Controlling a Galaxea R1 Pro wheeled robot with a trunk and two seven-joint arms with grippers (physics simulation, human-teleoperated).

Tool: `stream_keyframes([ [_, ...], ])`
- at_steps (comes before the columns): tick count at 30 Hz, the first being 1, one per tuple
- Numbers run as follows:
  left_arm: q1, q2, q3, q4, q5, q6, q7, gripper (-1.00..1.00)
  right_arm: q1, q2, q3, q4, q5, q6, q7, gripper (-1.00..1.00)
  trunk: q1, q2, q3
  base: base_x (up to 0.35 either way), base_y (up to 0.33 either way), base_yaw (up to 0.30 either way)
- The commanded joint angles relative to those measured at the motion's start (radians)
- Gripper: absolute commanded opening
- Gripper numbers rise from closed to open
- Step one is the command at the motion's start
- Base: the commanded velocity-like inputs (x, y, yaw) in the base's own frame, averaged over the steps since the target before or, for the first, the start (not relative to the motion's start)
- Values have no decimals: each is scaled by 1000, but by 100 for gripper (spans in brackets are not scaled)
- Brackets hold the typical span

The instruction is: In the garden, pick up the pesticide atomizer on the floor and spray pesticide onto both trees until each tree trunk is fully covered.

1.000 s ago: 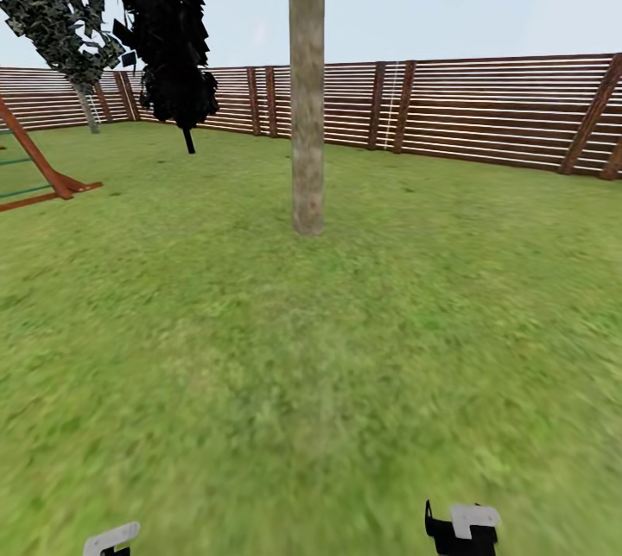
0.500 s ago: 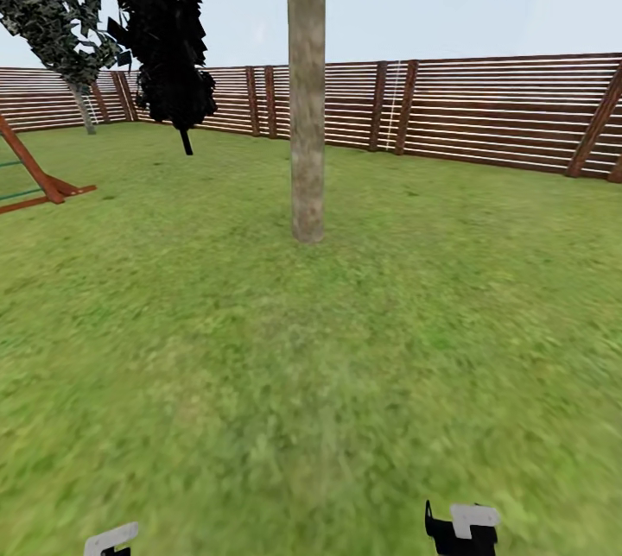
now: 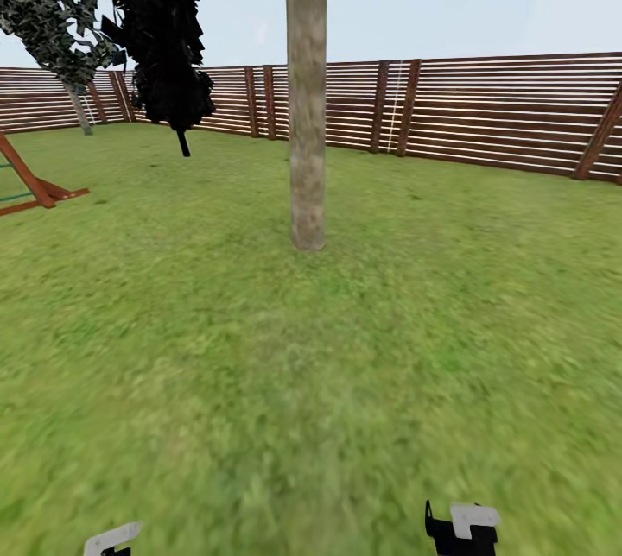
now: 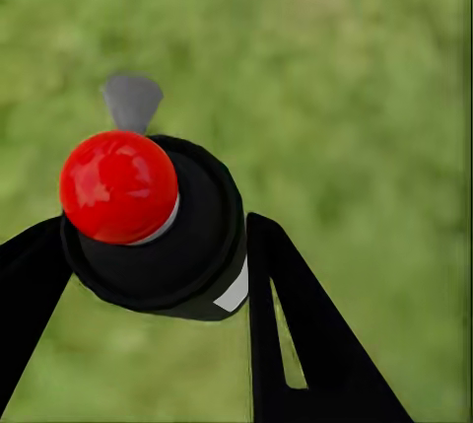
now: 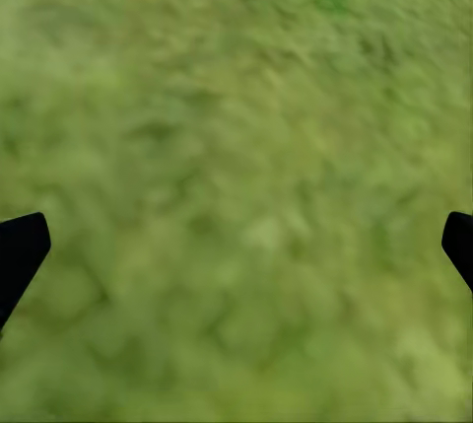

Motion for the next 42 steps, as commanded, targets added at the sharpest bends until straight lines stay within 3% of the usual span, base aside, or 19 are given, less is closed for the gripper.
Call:
stream_keyframes([
  [1,0,0,-8,0,4,-2,4,-100,-1,0,-4,1,10,-1,-6,100,0,0,-1,338,0,0],
  [42,0,-6,-8,0,4,-2,4,-100,-1,3,-4,1,10,-1,-7,100,0,0,1,338,0,0],
])
